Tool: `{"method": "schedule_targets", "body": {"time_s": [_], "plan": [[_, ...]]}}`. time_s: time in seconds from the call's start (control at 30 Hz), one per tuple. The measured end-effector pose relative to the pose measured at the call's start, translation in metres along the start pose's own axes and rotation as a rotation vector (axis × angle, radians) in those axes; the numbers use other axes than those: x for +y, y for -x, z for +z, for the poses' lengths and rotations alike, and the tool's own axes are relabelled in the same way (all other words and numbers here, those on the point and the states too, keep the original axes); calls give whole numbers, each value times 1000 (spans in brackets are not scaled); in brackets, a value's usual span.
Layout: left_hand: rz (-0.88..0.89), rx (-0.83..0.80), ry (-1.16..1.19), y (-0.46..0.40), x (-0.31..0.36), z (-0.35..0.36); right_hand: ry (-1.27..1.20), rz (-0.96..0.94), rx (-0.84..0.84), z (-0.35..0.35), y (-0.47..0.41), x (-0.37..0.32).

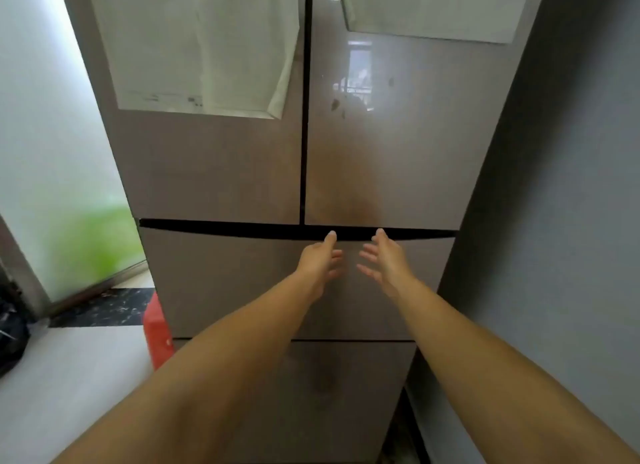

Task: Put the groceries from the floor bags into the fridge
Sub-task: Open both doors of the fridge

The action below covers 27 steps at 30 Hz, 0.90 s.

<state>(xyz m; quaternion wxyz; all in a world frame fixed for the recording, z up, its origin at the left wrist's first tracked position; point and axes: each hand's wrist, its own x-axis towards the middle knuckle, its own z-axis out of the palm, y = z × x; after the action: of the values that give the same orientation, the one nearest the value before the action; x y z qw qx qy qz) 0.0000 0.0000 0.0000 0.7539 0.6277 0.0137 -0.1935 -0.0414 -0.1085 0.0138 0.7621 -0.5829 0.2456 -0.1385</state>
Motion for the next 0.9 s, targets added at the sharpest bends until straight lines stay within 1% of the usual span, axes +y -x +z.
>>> {"method": "schedule_targets", "body": {"time_s": [0.1,0.17,0.23,0.33,0.4,0.5,0.63,0.7,0.8,0.83,0.9], "plan": [[-15,7,336,-20,18,7,-283,97,-41,11,-28,-12],[0,11,492,-32,28,7,-424,117,-61,18,-40,-17],[9,4,567,-42,30,7,-508,119,-47,24,-49,-18],[22,-82,604,-47,24,5,-576,123,-63,30,-53,-10],[33,-102,601,-50,21,3,-571,120,-69,31,-54,-7],[49,-89,581,-45,22,1,-539,125,-54,30,-52,-8],[102,-137,474,-23,8,-3,-485,103,-38,26,-40,-4],[95,-206,344,-8,1,-10,-467,87,-16,18,-32,-2],[24,-395,106,14,-6,-23,-476,74,10,2,-11,0],[-5,-444,69,20,-6,-28,-479,66,20,-5,-4,0],[-18,-462,58,30,-2,-34,-467,47,34,-20,12,-1]]}}
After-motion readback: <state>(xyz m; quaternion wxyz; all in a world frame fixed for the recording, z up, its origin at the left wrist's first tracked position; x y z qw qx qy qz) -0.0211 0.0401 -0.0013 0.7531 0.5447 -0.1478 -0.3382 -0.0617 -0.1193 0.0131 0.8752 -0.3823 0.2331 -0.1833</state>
